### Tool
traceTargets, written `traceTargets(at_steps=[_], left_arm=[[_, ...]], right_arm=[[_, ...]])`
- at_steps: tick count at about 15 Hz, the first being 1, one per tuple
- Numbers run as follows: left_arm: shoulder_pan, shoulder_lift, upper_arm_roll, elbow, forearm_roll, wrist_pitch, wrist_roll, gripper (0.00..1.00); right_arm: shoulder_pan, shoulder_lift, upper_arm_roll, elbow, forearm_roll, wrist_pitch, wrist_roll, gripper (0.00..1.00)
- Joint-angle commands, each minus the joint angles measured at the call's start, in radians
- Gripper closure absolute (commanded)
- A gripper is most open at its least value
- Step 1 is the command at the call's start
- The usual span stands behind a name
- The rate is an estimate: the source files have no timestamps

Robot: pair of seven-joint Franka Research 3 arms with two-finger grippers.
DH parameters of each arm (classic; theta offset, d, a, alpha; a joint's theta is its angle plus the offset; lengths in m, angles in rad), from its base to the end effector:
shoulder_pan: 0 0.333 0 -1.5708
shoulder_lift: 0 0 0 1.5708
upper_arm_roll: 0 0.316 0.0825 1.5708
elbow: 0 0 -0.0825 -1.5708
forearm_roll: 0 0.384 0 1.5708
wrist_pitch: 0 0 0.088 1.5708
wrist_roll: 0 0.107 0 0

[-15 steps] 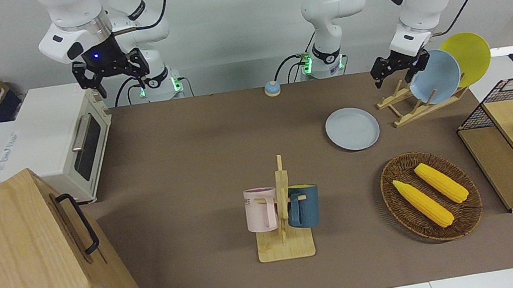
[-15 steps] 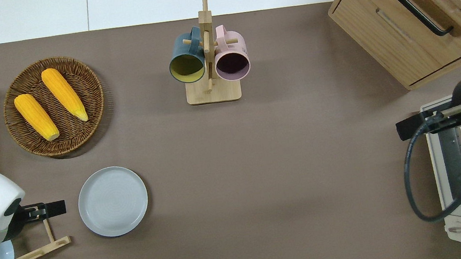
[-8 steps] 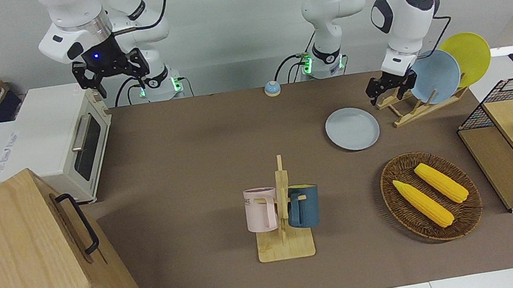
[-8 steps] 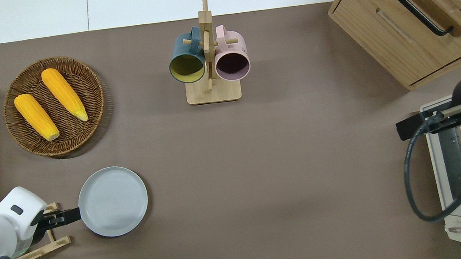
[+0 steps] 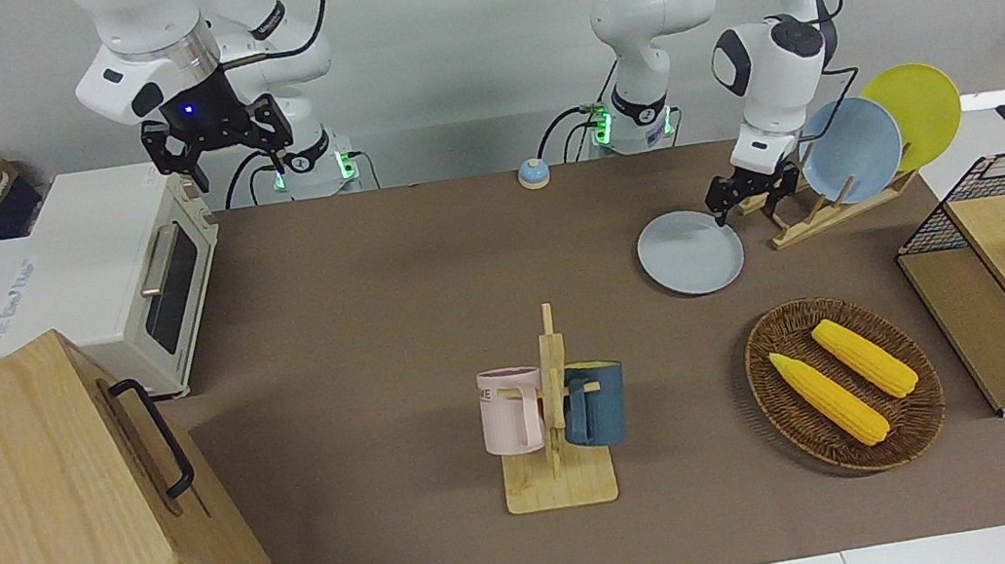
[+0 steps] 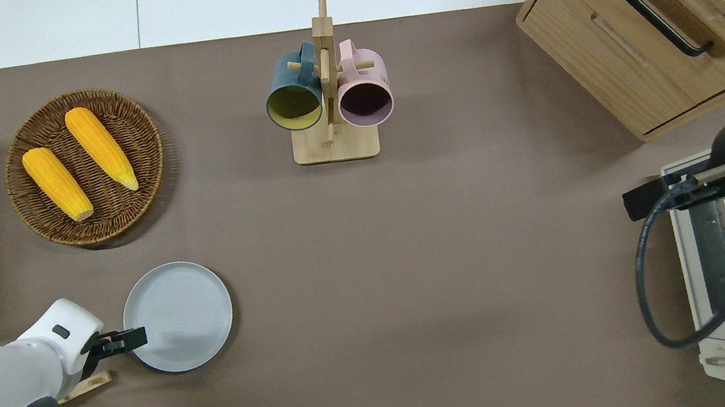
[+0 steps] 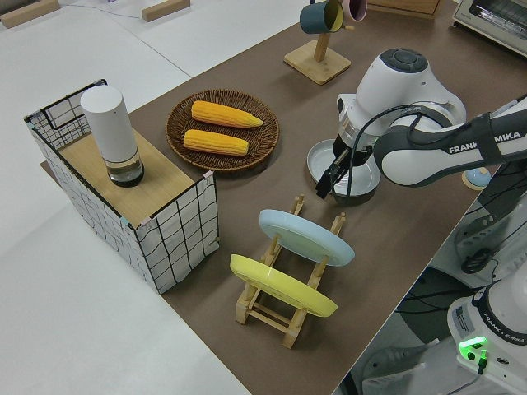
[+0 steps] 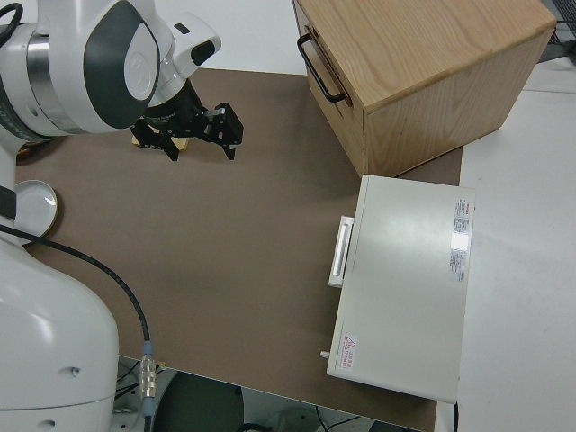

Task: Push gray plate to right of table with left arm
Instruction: 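Lower the left gripper to the gray plate's edge nearest the robot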

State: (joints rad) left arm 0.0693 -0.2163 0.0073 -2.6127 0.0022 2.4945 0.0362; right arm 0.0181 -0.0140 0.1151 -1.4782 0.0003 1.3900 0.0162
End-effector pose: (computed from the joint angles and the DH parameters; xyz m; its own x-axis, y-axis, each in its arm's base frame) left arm 0.4306 0.0330 0.3352 0.9945 0.0383 0.0979 0.0388 -0.9992 -0.0035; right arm 0.5262 0.0711 0.6597 0.9904 0.1163 -0.0742 0.1168 -0.9932 0.0025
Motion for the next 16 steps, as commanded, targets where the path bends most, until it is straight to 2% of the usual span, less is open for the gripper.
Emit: traceTargets(at_steps=[1,9,10,12,14,15,16], left_arm=[[0.004,0.043,-0.001,-0.013,0.015,0.070,-0.015,0.00],[0.000,0.098,-0.001,-0.018,0.015,0.124,-0.029,0.01],[0.000,0.109,-0.003,-0.018,0.015,0.132,-0.039,0.04],[-0.006,0.110,-0.001,-0.018,0.015,0.130,-0.079,0.38],[-0.011,0.104,-0.003,-0.018,0.015,0.121,-0.094,0.66],[-0.011,0.103,-0.009,-0.018,0.015,0.119,-0.126,0.75],[-0.011,0.104,-0.015,-0.018,0.016,0.119,-0.153,0.80]], right_arm=[[-0.020,-0.003,0.015,0.009,0.004,-0.016,0.013,0.017],[-0.020,-0.003,0.017,0.009,0.006,-0.016,0.013,0.017],[-0.020,-0.003,0.017,0.009,0.006,-0.016,0.013,0.017],[-0.020,-0.003,0.015,0.009,0.004,-0.016,0.013,0.017],[-0.020,-0.003,0.017,0.009,0.004,-0.016,0.013,0.017],[-0.020,-0.003,0.015,0.009,0.006,-0.016,0.013,0.017],[-0.020,-0.003,0.015,0.009,0.004,-0.016,0.013,0.017]])
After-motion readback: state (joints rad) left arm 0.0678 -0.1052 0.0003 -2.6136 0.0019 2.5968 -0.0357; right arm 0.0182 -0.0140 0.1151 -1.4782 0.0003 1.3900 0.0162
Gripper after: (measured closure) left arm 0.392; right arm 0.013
